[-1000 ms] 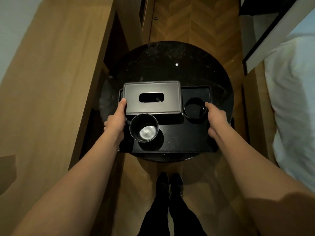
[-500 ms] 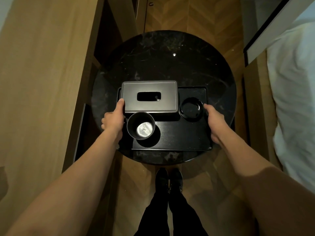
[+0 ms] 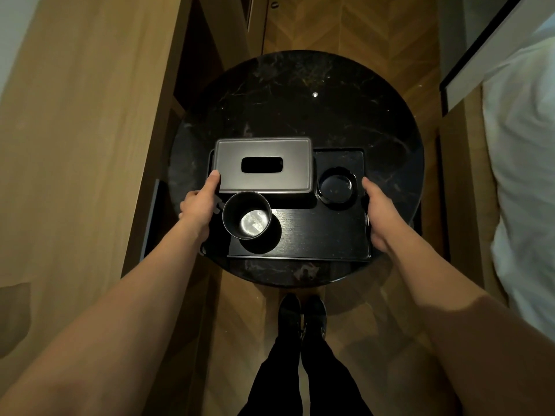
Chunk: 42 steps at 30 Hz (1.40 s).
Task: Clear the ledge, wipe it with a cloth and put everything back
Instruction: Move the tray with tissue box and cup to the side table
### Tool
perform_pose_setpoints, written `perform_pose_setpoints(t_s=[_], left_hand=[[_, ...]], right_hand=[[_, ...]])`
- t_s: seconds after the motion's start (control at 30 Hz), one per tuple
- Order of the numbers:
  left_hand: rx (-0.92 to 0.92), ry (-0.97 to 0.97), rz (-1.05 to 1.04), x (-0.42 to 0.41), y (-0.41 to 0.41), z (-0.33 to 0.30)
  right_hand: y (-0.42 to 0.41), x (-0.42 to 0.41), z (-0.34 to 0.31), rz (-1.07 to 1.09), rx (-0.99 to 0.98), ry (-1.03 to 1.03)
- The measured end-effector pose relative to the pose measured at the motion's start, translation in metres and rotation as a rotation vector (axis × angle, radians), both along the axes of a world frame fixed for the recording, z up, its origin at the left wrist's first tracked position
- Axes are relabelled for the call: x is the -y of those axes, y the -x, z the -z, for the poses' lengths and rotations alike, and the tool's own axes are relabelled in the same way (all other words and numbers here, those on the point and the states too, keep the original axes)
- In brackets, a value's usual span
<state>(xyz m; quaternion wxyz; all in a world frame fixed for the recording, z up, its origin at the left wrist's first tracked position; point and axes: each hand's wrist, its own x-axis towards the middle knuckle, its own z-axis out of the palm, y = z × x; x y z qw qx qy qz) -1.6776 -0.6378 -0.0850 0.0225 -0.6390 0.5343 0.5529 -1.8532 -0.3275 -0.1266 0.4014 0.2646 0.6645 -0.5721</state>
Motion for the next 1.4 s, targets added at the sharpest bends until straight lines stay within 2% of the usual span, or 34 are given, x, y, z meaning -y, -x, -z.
perform_pose_setpoints(t_s=[0.27, 0.57, 1.0, 1.13, 1.27, 1.4], left_hand=[[-0.065, -0.081, 0.026, 0.014, -0.01, 0.014], [-0.139, -0.087, 0.038, -0.002, -0.004, -0.008], [-0.187, -0.078, 0.047, -0.005, -0.003, -0.002], [-0.181, -0.045, 0.059, -0.012, 0.0, -0.007], [-0.074, 0.04, 0.073, -0.018, 0.001, -0.006], [-0.055, 0.055, 0.056, -0.017, 0.001, -0.003]], right_hand=[[0.006, -0.004, 0.025, 0.022, 0.015, 0.013], [0.018, -0.006, 0.03, 0.067, -0.01, 0.008], [0.0, 0.007, 0.0, 0.088, -0.079, -0.049], [0.003, 0.005, 0.009, 0.113, -0.073, -0.055], [0.025, -0.013, 0.076, 0.136, -0.005, -0.029], [0.02, -0.011, 0.063, 0.133, 0.022, -0.016]])
